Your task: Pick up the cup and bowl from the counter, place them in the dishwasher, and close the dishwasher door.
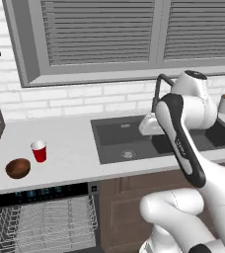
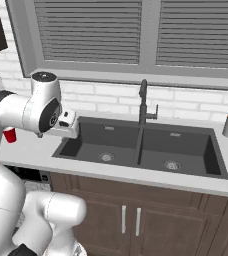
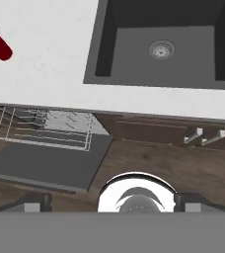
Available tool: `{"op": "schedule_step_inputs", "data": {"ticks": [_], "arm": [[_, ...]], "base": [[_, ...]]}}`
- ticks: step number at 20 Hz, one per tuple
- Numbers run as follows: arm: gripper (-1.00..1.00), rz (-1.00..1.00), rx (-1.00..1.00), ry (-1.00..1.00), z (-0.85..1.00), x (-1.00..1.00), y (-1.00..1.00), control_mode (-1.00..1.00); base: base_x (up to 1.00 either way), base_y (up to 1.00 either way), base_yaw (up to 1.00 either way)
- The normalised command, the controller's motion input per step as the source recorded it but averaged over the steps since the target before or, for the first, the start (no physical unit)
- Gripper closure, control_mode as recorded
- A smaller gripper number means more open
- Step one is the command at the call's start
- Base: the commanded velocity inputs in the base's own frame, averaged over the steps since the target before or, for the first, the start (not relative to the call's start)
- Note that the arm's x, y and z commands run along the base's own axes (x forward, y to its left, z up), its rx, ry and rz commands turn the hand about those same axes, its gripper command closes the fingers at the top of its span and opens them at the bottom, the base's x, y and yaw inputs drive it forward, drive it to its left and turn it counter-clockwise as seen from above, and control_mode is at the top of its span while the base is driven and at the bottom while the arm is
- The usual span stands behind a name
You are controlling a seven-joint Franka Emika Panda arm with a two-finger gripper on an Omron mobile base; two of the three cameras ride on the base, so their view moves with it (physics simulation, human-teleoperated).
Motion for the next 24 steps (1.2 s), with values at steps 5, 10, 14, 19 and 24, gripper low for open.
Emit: {"op": "schedule_step_inputs", "data": {"ticks": [5,10,14,19,24], "arm": [[-1.00,0.08,0.00,-0.01,-0.11,0.11,0.00,1.00],[-1.00,0.00,0.00,0.00,0.00,0.00,0.00,1.00],[-1.00,0.00,0.00,0.00,0.00,0.00,0.00,1.00],[-1.00,0.00,0.00,0.00,0.00,0.00,0.00,1.00],[-1.00,0.00,0.00,0.00,0.00,0.00,0.00,1.00]], "base": [[0.13,0.00,0.17],[0.05,-0.10,0.45],[0.00,-0.28,0.56],[-0.03,-0.61,0.56],[0.00,-0.64,0.49]]}}
